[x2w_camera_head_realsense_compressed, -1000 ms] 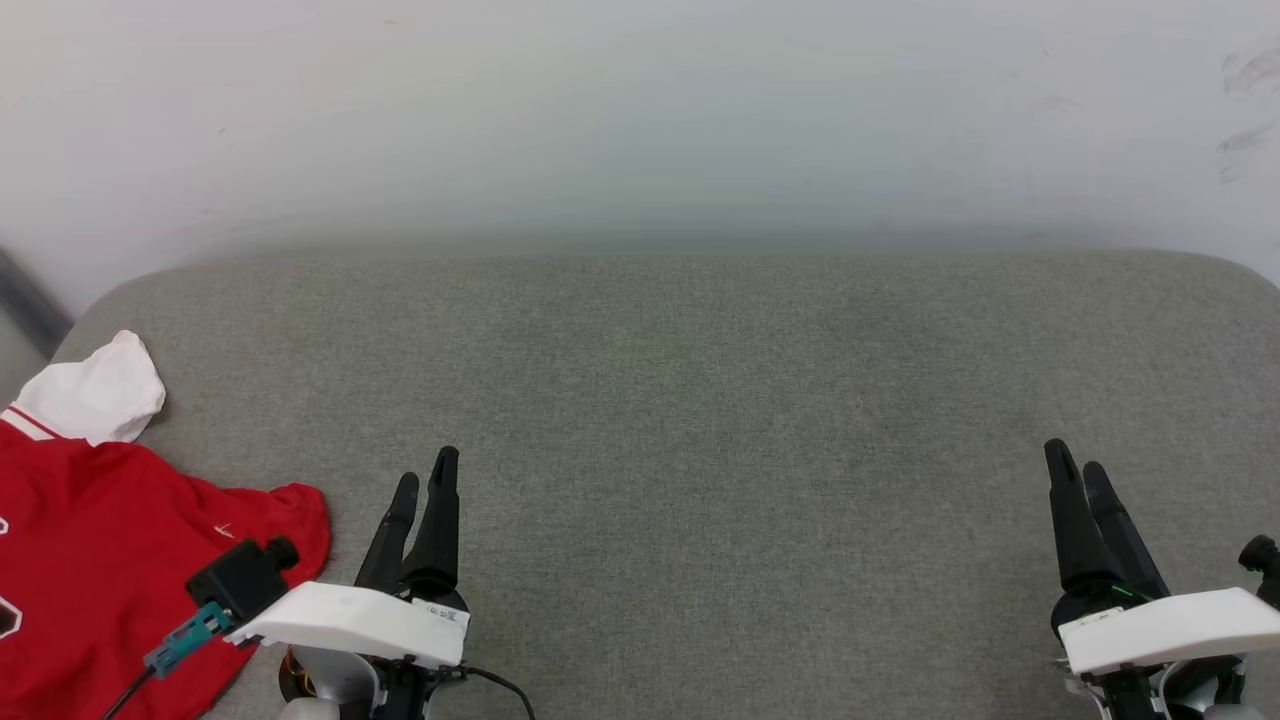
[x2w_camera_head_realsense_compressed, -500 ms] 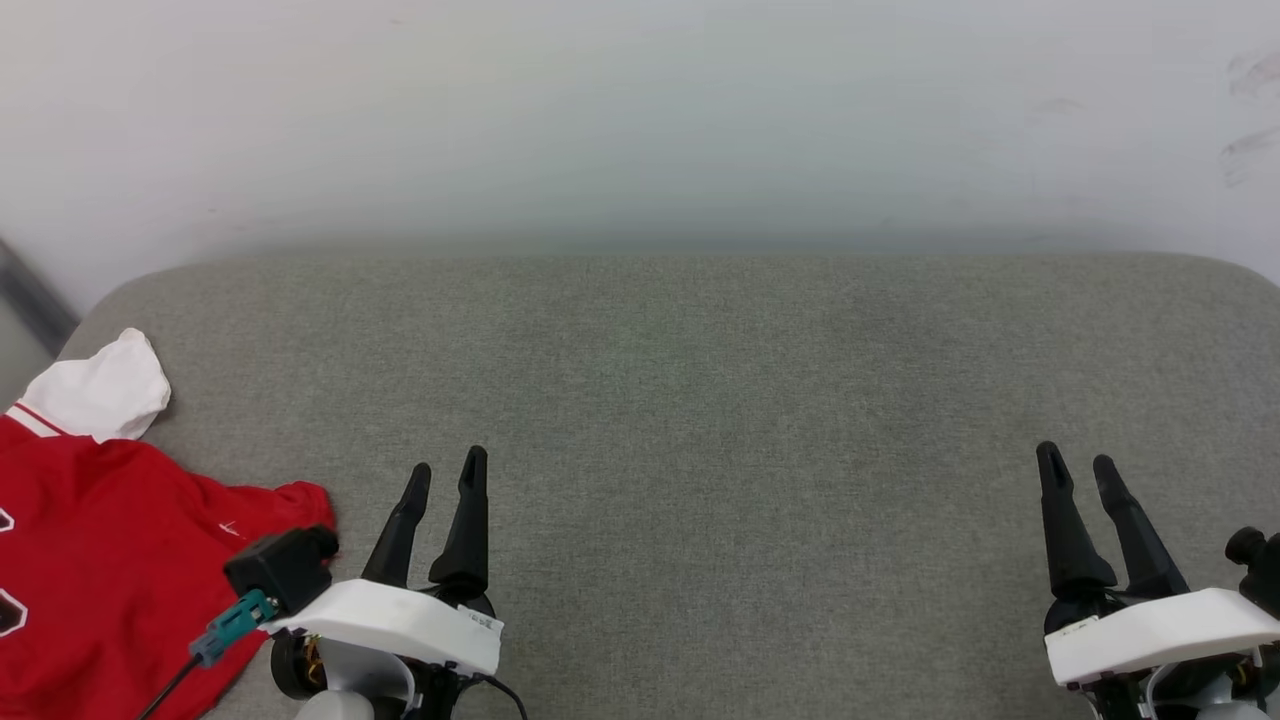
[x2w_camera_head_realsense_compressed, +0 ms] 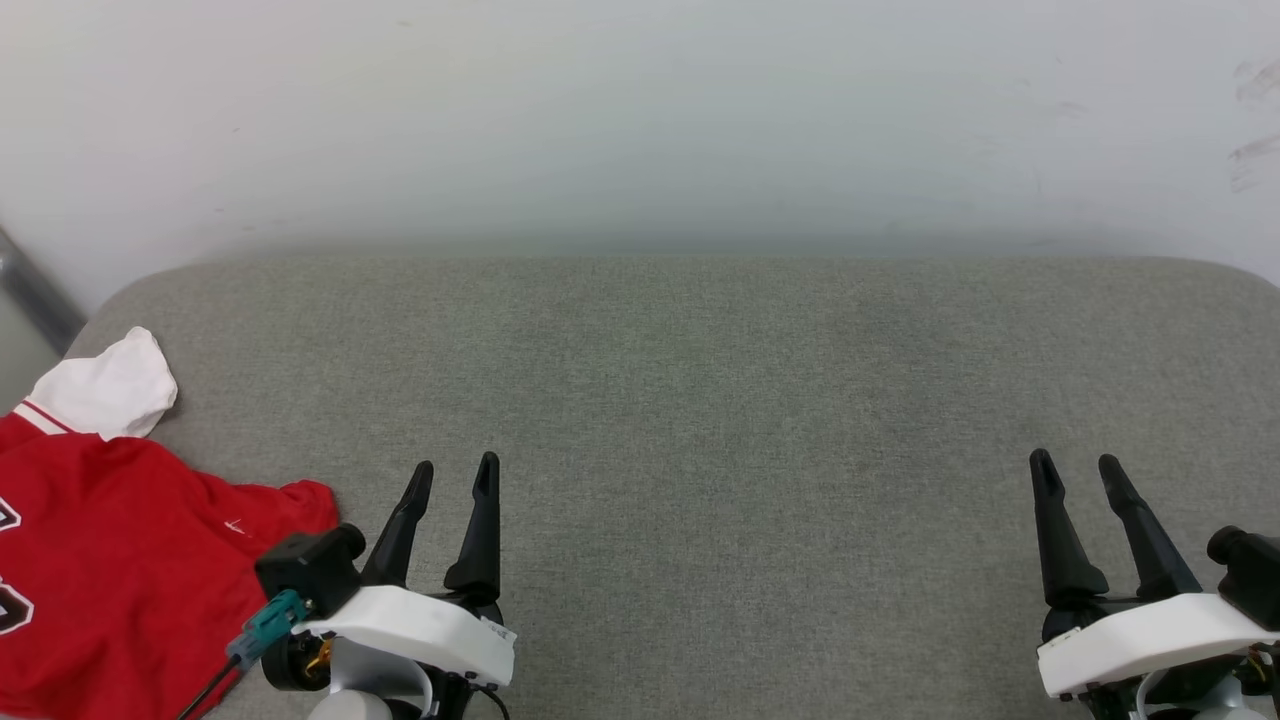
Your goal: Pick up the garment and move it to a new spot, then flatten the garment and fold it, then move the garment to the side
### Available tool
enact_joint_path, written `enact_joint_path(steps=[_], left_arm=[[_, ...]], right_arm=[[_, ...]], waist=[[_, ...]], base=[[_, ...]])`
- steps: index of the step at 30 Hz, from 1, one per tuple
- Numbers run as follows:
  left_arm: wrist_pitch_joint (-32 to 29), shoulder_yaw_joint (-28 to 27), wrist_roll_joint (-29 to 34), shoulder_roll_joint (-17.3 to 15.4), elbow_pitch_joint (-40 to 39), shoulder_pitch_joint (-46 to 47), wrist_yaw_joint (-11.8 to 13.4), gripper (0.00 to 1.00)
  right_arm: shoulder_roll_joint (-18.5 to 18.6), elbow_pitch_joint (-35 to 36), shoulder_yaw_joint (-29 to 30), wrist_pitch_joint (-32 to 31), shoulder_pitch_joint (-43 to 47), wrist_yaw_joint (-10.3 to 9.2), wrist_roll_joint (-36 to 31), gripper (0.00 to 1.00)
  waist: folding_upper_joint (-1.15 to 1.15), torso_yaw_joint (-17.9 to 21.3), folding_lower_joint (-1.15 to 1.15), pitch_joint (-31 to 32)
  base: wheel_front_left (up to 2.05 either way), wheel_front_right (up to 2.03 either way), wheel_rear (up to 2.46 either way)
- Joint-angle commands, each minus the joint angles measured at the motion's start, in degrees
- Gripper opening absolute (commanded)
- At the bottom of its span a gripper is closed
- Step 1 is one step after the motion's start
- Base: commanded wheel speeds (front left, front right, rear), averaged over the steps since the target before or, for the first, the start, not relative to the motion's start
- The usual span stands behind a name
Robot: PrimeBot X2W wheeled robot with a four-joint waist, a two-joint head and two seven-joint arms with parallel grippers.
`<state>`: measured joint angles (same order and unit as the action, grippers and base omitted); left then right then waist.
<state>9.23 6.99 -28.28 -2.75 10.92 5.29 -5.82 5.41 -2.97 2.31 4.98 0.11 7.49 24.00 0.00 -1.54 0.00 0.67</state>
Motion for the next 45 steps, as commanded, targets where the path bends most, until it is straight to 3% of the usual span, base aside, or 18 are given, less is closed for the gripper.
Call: enact_joint_path(steps=[1,21,45], left_arm=[[0.46,0.17,1.71,-0.15,-0.17,1.32,-0.07,1.00],[3.11,0.22,12.97,-0.47,3.83,2.24,-0.35,1.00],[5.70,1.22,16.59,-0.23,6.89,3.30,-1.58,1.00]], right_arm=[[0.03,0.89,0.07,0.01,0.26,0.00,-1.77,1.00],[-1.05,2.06,1.85,-0.23,1.70,0.00,-12.62,1.00],[-1.73,2.66,2.59,1.36,2.80,-0.01,-20.63,1.00]], waist=[[0.00,-0.02,0.00,0.00],[0.00,-0.47,0.00,0.23],[0.00,-1.05,0.00,0.41]], base=[[0.00,0.00,0.00],[0.00,0.00,0.00],[0.00,0.00,0.00]])
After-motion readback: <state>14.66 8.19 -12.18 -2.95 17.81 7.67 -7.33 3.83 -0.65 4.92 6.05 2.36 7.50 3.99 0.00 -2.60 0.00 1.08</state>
